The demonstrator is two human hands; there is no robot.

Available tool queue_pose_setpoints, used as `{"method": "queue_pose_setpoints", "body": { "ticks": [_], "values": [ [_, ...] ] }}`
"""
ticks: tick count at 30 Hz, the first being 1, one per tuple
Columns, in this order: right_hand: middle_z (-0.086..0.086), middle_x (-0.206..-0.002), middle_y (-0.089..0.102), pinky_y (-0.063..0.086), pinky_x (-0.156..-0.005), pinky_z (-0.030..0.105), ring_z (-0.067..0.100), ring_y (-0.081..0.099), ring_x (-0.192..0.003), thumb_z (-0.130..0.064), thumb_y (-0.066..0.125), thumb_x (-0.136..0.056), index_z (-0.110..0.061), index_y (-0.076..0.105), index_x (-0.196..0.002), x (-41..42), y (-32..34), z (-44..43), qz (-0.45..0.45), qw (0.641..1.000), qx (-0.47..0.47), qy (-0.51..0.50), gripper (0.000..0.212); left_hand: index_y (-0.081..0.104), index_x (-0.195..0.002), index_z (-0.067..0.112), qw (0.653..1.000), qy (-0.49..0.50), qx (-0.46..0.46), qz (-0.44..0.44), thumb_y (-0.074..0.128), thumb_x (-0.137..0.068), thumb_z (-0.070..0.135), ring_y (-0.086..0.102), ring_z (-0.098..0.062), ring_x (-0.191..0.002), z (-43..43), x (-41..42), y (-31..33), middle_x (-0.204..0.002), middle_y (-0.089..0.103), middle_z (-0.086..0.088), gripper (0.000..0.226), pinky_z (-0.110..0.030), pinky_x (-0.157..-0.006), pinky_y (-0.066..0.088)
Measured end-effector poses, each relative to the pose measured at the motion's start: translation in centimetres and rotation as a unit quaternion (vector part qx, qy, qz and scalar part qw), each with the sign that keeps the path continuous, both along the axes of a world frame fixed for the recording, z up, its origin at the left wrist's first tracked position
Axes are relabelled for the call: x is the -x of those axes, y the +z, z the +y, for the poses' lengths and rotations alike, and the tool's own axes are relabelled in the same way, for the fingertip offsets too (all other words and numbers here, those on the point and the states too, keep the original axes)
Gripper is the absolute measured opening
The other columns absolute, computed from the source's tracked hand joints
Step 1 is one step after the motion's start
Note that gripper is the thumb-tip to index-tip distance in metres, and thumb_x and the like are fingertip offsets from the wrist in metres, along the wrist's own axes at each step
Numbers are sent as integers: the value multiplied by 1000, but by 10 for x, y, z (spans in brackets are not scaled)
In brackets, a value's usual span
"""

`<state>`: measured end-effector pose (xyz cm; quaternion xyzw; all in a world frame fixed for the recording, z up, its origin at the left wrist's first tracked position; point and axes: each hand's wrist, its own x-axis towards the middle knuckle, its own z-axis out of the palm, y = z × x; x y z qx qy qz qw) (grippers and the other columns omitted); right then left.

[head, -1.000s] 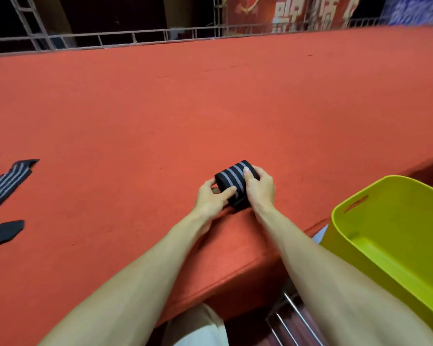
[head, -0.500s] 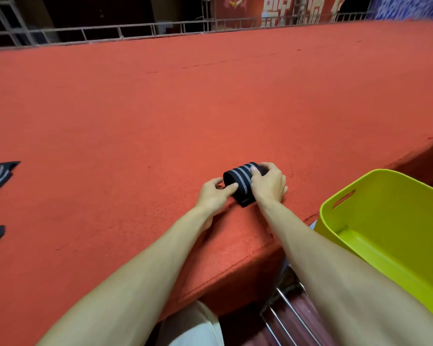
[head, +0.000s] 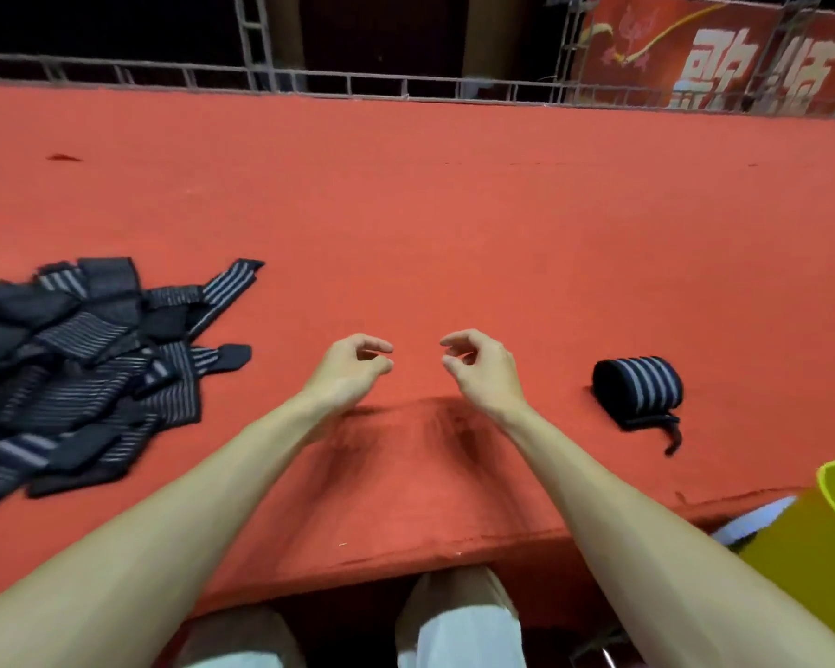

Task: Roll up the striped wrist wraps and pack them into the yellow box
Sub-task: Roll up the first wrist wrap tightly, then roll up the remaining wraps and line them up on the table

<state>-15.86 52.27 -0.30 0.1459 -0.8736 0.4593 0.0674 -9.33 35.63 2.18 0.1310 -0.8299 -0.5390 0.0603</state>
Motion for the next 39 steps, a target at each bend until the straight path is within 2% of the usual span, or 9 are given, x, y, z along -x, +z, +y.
{"method": "queue_pose_setpoints", "body": {
  "ticks": [2,6,15,19,24,28,31,36,39],
  "values": [
    [0,-91,68,42,-79,20,12,58,-80,-9,66,-85,-16,71,-104,-3,1,-38,-22,999,-4,40,20,68,-104,16,999,25,30,-5,63,-87,9,61,-19,-100,-41,-17,-5,-106,67,-3,19,-26,-88,43],
    [-3,-88,65,42,-77,21,10,56,-79,-12,66,-87,-14,71,-106,-9,-4,-122,-45,993,2,110,19,69,-100,20,992,89,94,2,62,-86,8,60,-14,-88,-127,-51,-23,-96,68,0,19,-22,-77,39],
    [-11,-86,67,49,-82,33,8,59,-82,-18,68,-88,-30,67,-90,-11,-33,-257,-76,973,6,217,12,69,-93,18,954,203,167,142,60,-83,0,54,3,-77,-238,-79,-61,-90,66,5,22,-5,-73,37],
    [-2,-91,72,52,-81,36,13,64,-82,-16,68,-87,-23,70,-94,-10,-31,-306,-80,968,19,235,10,68,-84,22,957,245,11,156,58,-85,-2,58,2,-70,-254,-76,-69,-80,67,5,26,-12,-70,43],
    [3,-107,73,53,-88,34,12,64,-94,-21,67,-89,-13,71,-109,-3,-12,-361,-42,970,-4,241,22,66,-83,9,901,288,-260,194,45,-91,-3,61,-18,-66,-273,-79,-65,-65,65,-5,25,-24,-64,47],
    [6,-128,63,42,-100,29,20,58,-117,-35,62,-93,-7,60,-127,3,-10,-401,-48,971,-79,219,44,67,-82,14,910,294,-216,195,47,-90,1,58,-16,-65,-269,-76,-70,-65,63,-2,25,-23,-61,42],
    [8,-128,59,46,-96,34,22,59,-111,-41,67,-89,-9,63,-119,5,-18,-417,-63,975,-109,183,44,67,-82,15,916,291,-194,197,48,-90,1,59,-12,-65,-268,-75,-71,-64,63,2,25,-22,-63,44],
    [0,-90,63,51,-81,37,20,60,-89,-29,77,-83,-19,54,-73,2,-13,-419,-80,985,-70,138,27,67,-86,16,931,269,-160,189,50,-93,7,59,-7,-67,-266,-78,-69,-69,63,1,20,-18,-65,46],
    [-2,-75,58,48,-74,34,19,56,-78,-27,74,-85,-18,51,-68,-1,-3,-408,-69,984,-60,153,30,65,-92,18,935,276,-169,145,52,-94,20,61,-8,-70,-264,-76,-63,-75,65,2,13,-25,-71,47]
  ]
}}
